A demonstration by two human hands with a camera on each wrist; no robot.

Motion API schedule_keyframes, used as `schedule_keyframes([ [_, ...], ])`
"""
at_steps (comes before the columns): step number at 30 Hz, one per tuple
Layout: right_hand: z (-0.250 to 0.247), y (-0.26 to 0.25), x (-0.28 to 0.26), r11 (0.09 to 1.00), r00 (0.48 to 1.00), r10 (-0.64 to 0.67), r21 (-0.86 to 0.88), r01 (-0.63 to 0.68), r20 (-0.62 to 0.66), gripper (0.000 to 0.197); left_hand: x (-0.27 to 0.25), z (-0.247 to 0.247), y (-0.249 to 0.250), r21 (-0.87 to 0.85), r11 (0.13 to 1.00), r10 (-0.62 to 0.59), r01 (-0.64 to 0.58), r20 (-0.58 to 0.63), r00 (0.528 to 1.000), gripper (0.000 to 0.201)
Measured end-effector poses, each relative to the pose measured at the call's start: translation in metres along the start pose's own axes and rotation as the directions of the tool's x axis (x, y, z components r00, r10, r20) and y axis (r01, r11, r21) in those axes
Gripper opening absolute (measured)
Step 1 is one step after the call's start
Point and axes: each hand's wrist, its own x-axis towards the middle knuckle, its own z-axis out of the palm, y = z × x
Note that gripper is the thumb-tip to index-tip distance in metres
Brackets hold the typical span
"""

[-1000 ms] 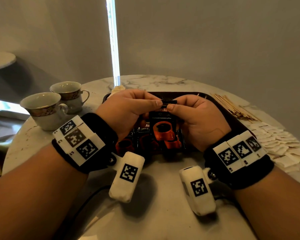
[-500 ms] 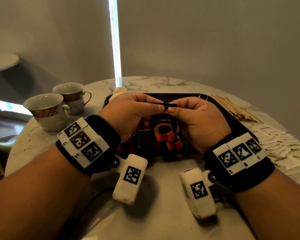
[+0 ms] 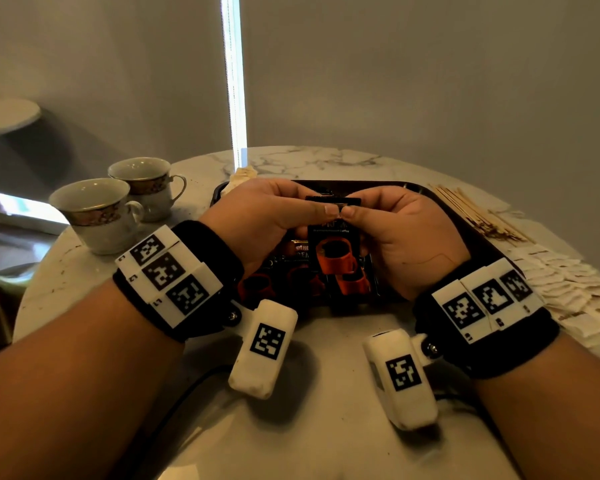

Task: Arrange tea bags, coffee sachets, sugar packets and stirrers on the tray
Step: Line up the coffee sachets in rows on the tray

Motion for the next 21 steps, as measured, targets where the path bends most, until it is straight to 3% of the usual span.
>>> schedule_keyframes([
  [2,0.000,0.002,0.002,1.000,0.999,-0.016,-0.002,0.016,-0.027,0.011,0.002,-0.002,0.000,0.029,0.999,0.015,-0.015,-0.016,1.000,0.007],
  [6,-0.003,0.002,0.003,0.999,1.000,0.012,0.029,-0.013,0.022,0.017,0.007,-0.005,-0.005,0.075,0.997,0.027,-0.021,-0.079,0.996,0.024],
  [10,-0.001,0.001,0.001,0.999,1.000,0.014,0.030,-0.014,0.025,0.018,0.006,-0.005,-0.005,0.067,0.998,0.014,-0.011,-0.039,0.999,0.013],
  [12,-0.002,0.002,0.003,1.000,0.999,0.011,0.018,-0.010,-0.041,0.016,0.005,-0.006,-0.003,0.001,1.000,0.004,-0.004,-0.050,0.999,0.010],
  [16,-0.012,0.006,0.010,1.000,0.976,0.019,-0.008,-0.021,-0.216,0.015,0.009,-0.014,0.004,-0.221,0.975,-0.035,-0.015,-0.219,0.975,0.027],
  [21,-0.012,0.007,0.008,0.983,0.980,0.138,-0.103,-0.154,-0.142,0.014,0.008,-0.030,0.012,-0.359,0.932,-0.071,-0.049,-0.315,0.946,0.020],
])
